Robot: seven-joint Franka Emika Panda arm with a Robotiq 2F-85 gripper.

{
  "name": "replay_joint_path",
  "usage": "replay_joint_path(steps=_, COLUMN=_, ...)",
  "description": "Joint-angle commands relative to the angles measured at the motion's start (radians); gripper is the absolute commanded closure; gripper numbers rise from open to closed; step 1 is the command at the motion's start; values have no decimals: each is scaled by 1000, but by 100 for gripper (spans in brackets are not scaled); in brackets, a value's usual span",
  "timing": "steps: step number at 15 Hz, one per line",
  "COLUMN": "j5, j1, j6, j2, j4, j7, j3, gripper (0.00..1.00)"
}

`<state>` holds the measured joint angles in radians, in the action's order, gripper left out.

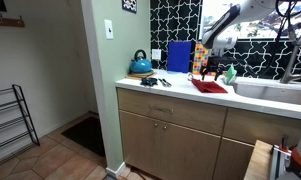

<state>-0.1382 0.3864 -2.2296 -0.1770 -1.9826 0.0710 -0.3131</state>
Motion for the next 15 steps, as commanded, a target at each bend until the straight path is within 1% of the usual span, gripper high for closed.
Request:
replay_joint_path(steps=1, j5=-61, j1=36, j6=19, j2=30, j4=-64, j7=80, j3=-18, gripper=0)
replay_joint_path(steps=4, j5=-69, j1=51, j6=12, j2=28, j4=-86, j7=91, j3=-34, gripper=0)
replay_joint_path(steps=6, j5=-33, j1=46, j6=-12, j2=26, j4=-103, j7=23, j3=-50, gripper=0)
replay_joint_path(steps=7, j5=-42, j1=44, j6=5, j2=4, j4=-64, j7=55, j3=-42, gripper=0)
replay_joint_path(steps=12, j5=-32, j1=44, j6=8, j2=-5, j4=-66, j7=30, j3=-51, gripper=0)
replay_joint_path(steps=15, j5=-52, j1=58, j6=-21, j2=-23, j4=-56, j7=80, j3=-50, gripper=0)
